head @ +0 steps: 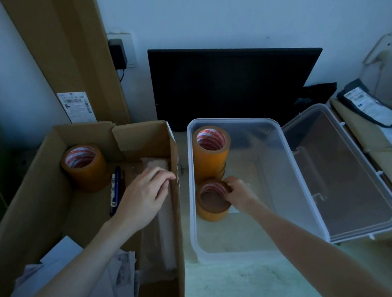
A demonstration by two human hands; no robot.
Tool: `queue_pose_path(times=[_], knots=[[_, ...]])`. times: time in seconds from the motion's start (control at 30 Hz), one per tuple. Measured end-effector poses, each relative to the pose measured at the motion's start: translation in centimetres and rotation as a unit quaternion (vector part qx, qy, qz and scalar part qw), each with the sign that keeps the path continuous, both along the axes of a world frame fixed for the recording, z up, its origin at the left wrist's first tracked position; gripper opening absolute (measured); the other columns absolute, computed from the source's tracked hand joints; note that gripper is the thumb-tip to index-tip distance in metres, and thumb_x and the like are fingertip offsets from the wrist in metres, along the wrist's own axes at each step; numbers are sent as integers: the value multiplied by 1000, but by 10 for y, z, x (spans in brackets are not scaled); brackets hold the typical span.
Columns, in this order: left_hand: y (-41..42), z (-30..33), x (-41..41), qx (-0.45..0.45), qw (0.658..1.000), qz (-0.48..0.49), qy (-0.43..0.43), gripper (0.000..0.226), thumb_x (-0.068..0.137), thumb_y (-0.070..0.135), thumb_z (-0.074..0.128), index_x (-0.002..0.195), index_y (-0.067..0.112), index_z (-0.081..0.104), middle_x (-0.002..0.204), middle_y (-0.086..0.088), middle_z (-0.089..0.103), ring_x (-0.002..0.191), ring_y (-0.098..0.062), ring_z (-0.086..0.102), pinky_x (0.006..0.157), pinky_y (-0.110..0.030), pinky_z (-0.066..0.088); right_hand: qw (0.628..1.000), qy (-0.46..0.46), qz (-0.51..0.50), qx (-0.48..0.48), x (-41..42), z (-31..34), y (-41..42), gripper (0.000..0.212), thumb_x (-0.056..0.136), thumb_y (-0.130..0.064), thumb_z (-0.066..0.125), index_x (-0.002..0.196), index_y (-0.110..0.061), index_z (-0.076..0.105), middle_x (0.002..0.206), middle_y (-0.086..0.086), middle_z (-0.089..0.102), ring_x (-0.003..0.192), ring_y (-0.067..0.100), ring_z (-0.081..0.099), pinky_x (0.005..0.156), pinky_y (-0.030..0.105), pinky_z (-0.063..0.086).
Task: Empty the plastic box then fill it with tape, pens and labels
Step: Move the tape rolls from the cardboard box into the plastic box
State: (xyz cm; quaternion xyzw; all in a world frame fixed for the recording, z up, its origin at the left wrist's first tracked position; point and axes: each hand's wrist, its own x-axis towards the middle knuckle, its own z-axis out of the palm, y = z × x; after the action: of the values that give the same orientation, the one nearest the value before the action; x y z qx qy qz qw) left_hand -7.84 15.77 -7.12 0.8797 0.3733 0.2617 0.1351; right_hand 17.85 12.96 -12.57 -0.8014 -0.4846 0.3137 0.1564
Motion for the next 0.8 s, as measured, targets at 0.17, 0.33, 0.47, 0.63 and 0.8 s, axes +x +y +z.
queue_pose_path(times=[0.17,0.33,0.47,0.63,0.8], knots=[[-1,2,-1,0,1000,2,-6,23,94,7,52,114,13,63,109,-1,59,99,-3,48,78,-9,37,999,37,-3,28,-1,6,1,39,83,-2,61,121,-13,61,119,9,66,111,25,59,94,34,49],[4,6,-11,11,1000,11,-16,21,95,11,51,114,15,62,108,3,57,96,-3,51,75,-11,40,991,29,-48,120,-6,27,1,26,83,-3,54,102,-10,70,101,9,71,100,26,63,85,26,47],[8,9,-22,18,999,26,-23,20,96,13,51,113,16,61,104,5,59,92,-5,55,73,-11,41,971,68,-47,224,-22,61,-3,17,87,-8,60,100,-10,70,91,3,69,82,12,62,72,13,43],[27,12,-44,18,996,86,0,20,96,19,51,115,20,59,106,9,59,92,-1,53,68,-9,39,946,152,-18,287,-51,101,0,11,82,-5,68,87,-13,72,77,-1,69,69,2,62,70,14,49],[66,0,-80,-10,977,204,63,26,95,18,51,120,16,57,120,-1,56,115,-21,50,92,-34,44,929,221,30,296,-77,113,11,25,82,1,64,78,-24,67,73,4,70,73,18,68,79,37,57]])
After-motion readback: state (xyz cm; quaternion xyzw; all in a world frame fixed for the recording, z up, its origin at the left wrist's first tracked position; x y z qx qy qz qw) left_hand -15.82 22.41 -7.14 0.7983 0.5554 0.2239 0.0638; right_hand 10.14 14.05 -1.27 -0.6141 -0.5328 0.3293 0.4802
